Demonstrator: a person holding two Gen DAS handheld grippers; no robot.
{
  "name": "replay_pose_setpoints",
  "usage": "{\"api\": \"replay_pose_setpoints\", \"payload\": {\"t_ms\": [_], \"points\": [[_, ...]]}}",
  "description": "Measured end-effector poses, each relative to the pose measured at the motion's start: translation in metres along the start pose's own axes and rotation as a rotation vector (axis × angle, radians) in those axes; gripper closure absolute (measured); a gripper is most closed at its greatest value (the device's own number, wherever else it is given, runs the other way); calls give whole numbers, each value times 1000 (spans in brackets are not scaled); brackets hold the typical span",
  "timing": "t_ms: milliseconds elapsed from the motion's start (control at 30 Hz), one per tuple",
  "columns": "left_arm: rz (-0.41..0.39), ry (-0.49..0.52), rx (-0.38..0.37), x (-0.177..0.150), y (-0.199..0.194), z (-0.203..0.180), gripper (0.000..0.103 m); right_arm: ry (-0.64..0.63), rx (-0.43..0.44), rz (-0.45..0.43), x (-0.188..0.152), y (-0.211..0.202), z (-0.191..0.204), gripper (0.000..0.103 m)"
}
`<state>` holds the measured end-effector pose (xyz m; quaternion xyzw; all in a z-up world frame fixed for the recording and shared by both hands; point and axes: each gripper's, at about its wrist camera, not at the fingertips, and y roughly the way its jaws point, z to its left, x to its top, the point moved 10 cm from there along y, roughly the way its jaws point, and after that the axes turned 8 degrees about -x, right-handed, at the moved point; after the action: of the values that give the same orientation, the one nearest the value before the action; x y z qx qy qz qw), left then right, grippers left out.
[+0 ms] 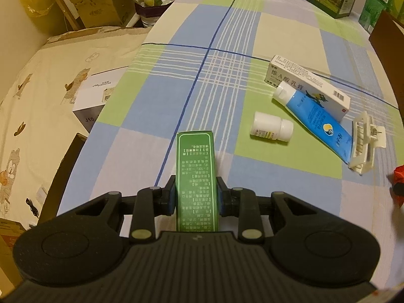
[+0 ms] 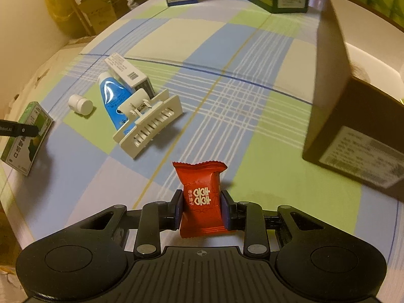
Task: Organize objects
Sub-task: 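Carry the green box and red candy packet over the brown box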
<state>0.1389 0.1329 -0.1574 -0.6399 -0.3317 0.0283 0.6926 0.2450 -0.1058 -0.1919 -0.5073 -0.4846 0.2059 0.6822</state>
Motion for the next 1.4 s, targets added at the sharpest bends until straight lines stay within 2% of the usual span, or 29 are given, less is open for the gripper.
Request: {"api": "replay_pose_setpoints", "payload": {"t_ms": [233, 467, 867, 1167, 1400], "points": [[-39, 22, -17, 10, -21, -10, 78, 65, 2, -28, -3, -23, -13, 76], [-95, 91, -86, 28, -47, -52, 78, 126, 20, -67, -2, -50, -27, 76], [-146, 277, -250, 45, -71, -169, 78, 209, 17, -149, -1, -93, -65, 76], [-205, 408, -351, 63, -87, -264, 78, 278, -27, -222, 3, -127, -119, 76], [-267, 482, -398, 82, -101, -329, 78, 315, -59, -272, 10, -149, -167, 76]]}}
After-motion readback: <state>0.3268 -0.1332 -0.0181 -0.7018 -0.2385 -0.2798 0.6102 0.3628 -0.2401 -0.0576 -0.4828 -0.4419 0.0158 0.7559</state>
